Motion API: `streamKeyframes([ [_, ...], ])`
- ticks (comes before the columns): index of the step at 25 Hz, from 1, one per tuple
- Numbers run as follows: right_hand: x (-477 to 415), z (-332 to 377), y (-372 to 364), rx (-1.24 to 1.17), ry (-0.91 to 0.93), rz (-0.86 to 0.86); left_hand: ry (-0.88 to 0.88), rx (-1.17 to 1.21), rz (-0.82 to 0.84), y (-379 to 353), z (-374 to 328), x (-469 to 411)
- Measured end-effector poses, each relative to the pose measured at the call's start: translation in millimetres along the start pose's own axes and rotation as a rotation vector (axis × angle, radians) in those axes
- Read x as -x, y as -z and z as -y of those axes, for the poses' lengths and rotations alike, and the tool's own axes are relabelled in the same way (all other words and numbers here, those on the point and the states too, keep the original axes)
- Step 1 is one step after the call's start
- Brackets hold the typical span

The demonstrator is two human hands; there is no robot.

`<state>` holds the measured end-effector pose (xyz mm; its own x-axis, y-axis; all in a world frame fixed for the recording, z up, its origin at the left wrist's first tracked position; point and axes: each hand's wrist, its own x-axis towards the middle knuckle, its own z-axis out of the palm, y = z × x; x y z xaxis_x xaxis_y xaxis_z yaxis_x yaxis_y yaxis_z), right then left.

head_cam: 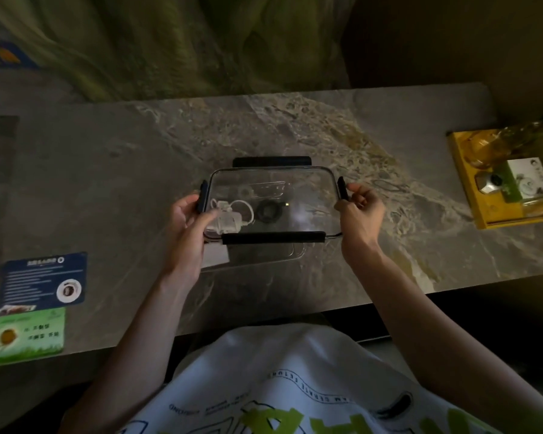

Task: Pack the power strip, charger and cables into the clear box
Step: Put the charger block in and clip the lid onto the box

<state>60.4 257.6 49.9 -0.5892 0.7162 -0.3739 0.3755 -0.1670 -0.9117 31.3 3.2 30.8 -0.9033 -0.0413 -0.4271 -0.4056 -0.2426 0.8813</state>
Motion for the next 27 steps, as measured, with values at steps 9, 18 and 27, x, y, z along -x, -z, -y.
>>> streamKeyframes([
  [9, 7, -25, -12, 0.133, 0.022, 0.233, 0.075, -0.208, -0.138, 46, 26, 5],
  [18, 9, -58, -21, 0.242, 0.032, 0.223, 0.134, -0.491, -0.158, 47, 33, 8],
  [27, 13, -68, -15, 0.413, 0.092, 0.249, -0.034, -0.831, -0.194, 48, 36, 4],
])
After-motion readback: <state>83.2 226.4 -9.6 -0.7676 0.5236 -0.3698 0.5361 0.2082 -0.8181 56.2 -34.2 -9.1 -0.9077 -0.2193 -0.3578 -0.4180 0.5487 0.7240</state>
